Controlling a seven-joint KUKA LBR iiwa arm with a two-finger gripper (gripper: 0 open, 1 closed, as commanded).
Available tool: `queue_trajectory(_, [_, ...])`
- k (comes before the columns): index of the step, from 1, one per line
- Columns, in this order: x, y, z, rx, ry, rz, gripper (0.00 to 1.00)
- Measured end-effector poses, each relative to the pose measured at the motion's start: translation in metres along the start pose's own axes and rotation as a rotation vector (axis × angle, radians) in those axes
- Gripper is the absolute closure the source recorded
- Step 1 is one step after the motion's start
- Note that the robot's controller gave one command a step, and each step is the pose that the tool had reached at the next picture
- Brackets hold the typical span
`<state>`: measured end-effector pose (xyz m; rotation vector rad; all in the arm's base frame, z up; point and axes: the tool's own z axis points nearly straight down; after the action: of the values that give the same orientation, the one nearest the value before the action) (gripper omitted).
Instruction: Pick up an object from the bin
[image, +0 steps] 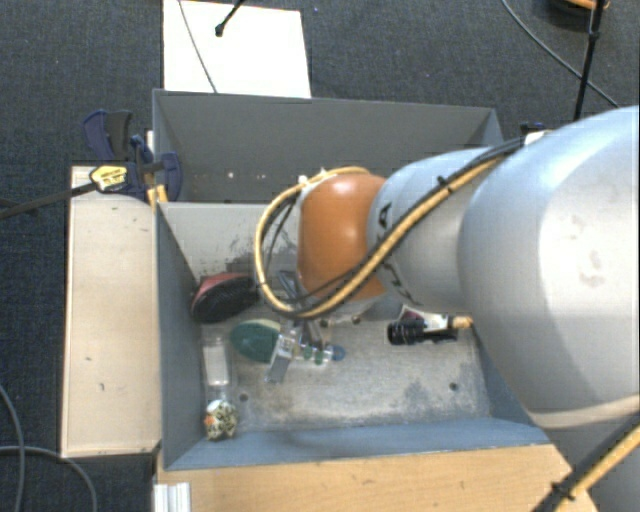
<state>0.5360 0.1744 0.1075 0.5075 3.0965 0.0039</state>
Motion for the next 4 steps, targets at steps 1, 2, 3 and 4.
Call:
queue_trajectory(1, [0.018, 0.004, 0.038, 0.005, 0.005, 0.179, 0.0])
queue_trajectory(2, [0.018, 0.004, 0.038, 0.005, 0.005, 0.18, 0.0])
queue_trajectory(3, [0.018, 0.004, 0.038, 0.005, 0.006, 0.18, 1.0])
queue_trajectory(4, [0.016, 0.005, -0.019, -0.001, -0.001, 0.176, 1.0])
